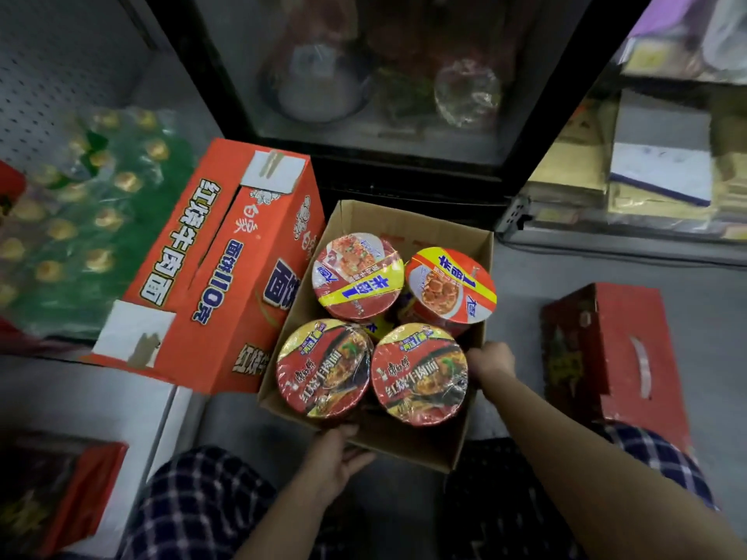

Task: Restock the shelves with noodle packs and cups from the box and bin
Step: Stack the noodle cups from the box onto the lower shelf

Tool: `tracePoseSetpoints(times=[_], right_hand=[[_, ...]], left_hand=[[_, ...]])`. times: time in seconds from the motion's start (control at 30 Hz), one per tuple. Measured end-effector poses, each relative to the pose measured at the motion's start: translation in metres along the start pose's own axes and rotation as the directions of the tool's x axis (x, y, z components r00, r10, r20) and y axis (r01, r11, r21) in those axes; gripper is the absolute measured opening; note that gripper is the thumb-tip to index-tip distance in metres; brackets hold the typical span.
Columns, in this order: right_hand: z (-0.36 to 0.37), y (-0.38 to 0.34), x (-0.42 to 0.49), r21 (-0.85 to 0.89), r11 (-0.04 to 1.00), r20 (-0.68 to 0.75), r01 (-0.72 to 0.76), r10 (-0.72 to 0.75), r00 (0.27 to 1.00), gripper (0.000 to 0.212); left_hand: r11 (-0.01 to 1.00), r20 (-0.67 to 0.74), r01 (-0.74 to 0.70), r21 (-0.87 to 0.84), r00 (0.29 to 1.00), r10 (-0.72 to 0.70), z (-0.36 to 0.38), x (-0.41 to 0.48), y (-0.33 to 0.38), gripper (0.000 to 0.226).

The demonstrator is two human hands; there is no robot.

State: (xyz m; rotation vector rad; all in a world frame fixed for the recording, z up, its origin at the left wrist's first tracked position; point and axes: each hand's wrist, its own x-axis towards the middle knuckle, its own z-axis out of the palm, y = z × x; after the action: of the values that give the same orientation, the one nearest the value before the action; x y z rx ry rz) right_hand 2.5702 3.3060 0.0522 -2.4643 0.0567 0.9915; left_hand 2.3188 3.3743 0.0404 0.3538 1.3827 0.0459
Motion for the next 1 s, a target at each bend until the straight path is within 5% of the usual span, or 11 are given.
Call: tracePoseSetpoints(times=[0.33,0.57,0.83,1.0], right_hand=[[-0.136,0.002,-0.155,0.154,0.981,-0.11,-0.121,0.139,0.984,0.024],[-0.22,-0.048,-0.284,0.195,0.978,-0.157,-0.078,0.11,0.982,0.02],[-0.234,-0.137,-0.371,0.207,0.977,-0.078,0.057,-0.042,0.996,0.023],[-0.206,-0.193,-0.382,0.368,0.927,0.143,0.071,-0.132,0.981,0.021]], left_hand=[[0.995,0.046,0.058,0.077,0.997,-0.061,0.015,-0.196,0.004,0.031],[0.993,0.081,-0.034,0.114,0.996,0.025,0.014,-0.344,0.041,0.023],[0.976,0.041,-0.207,0.065,0.978,0.205,-0.028,-0.442,0.107,0.018],[0.959,-0.04,-0.283,0.027,0.958,0.284,-0.061,-0.453,0.154,0.008]])
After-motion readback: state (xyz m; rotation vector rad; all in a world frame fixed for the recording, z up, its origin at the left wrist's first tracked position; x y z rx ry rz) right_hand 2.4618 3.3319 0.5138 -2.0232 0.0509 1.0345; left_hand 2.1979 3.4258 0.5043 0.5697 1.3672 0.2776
